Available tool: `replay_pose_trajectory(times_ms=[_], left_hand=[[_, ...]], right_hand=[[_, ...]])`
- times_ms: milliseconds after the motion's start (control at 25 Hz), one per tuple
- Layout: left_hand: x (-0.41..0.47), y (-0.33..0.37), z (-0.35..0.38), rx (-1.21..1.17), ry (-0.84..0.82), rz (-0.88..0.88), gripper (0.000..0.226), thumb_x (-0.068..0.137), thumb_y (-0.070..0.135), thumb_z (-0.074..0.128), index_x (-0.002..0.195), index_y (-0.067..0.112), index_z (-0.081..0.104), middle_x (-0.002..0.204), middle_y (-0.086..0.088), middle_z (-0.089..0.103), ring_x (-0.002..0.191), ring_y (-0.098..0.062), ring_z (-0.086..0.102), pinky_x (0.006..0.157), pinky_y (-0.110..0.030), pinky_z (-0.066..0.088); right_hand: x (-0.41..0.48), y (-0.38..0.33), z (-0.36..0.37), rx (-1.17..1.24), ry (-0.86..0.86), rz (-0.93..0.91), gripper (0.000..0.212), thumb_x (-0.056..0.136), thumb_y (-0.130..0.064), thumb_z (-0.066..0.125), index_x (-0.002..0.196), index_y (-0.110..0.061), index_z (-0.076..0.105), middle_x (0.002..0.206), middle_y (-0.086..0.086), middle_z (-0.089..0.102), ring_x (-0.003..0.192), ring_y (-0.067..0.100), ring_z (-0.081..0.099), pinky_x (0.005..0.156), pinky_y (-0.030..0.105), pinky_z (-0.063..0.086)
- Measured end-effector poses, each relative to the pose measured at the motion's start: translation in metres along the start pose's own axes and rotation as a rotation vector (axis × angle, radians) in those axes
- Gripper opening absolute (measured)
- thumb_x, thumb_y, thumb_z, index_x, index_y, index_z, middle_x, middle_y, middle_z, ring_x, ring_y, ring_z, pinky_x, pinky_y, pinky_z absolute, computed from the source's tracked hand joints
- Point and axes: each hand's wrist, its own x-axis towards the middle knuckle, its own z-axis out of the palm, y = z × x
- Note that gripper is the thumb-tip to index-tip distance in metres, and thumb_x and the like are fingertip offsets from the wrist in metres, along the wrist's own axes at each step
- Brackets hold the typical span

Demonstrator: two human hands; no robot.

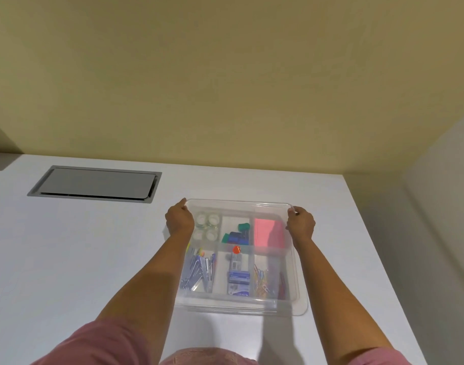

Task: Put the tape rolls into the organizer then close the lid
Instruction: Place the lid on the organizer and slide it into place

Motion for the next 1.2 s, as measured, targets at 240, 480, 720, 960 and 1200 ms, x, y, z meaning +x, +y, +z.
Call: replay_pose_trajectory(times_ms=[240, 480, 720, 960, 1200], left_hand=[[0.025, -0.006, 0.022, 0.078, -0.001, -0.016, 0.035, 0.099, 0.003, 0.04, 0.129, 0.004, 0.058, 0.129, -0.023, 0.059, 0.12, -0.039, 0.055, 0.103, -0.043, 0.045], [0.034, -0.015, 0.035, 0.101, -0.019, 0.005, 0.033, 0.1, 0.01, 0.043, 0.129, 0.004, 0.058, 0.128, -0.025, 0.058, 0.118, -0.039, 0.056, 0.105, -0.046, 0.046], [0.039, -0.01, 0.037, -0.002, 0.029, -0.072, 0.031, 0.1, 0.012, 0.042, 0.122, 0.002, 0.062, 0.124, -0.023, 0.061, 0.115, -0.038, 0.058, 0.1, -0.042, 0.046], [0.043, -0.008, 0.039, -0.046, 0.049, -0.157, 0.032, 0.099, 0.014, 0.041, 0.119, 0.003, 0.064, 0.123, -0.019, 0.064, 0.114, -0.035, 0.058, 0.099, -0.039, 0.047], [0.049, -0.011, 0.04, -0.012, 0.043, -0.164, 0.033, 0.098, 0.013, 0.041, 0.099, -0.002, 0.071, 0.105, -0.02, 0.071, 0.09, -0.033, 0.063, 0.076, -0.033, 0.049]], right_hand=[[0.017, 0.006, 0.021, -0.082, 0.115, 0.025, 0.029, 0.098, -0.017, 0.05, 0.114, 0.001, 0.067, 0.115, 0.022, 0.067, 0.107, 0.039, 0.062, 0.088, 0.038, 0.05], [0.025, 0.013, 0.031, -0.055, 0.173, 0.005, 0.026, 0.098, -0.015, 0.05, 0.112, -0.001, 0.066, 0.117, 0.021, 0.064, 0.106, 0.036, 0.061, 0.095, 0.043, 0.051], [0.033, 0.02, 0.029, 0.068, 0.097, 0.102, 0.029, 0.098, -0.014, 0.044, 0.091, -0.001, 0.07, 0.09, 0.015, 0.069, 0.09, 0.032, 0.06, 0.072, 0.026, 0.04], [0.04, 0.02, 0.031, 0.119, 0.048, 0.212, 0.038, 0.098, -0.028, 0.048, 0.072, -0.003, 0.057, 0.054, 0.002, 0.038, 0.069, 0.025, 0.037, 0.05, 0.025, 0.028], [0.043, 0.022, 0.031, 0.062, 0.043, 0.229, 0.053, 0.099, -0.026, 0.047, 0.05, -0.01, 0.038, 0.052, 0.001, 0.033, 0.054, 0.02, 0.032, 0.046, 0.026, 0.024]])
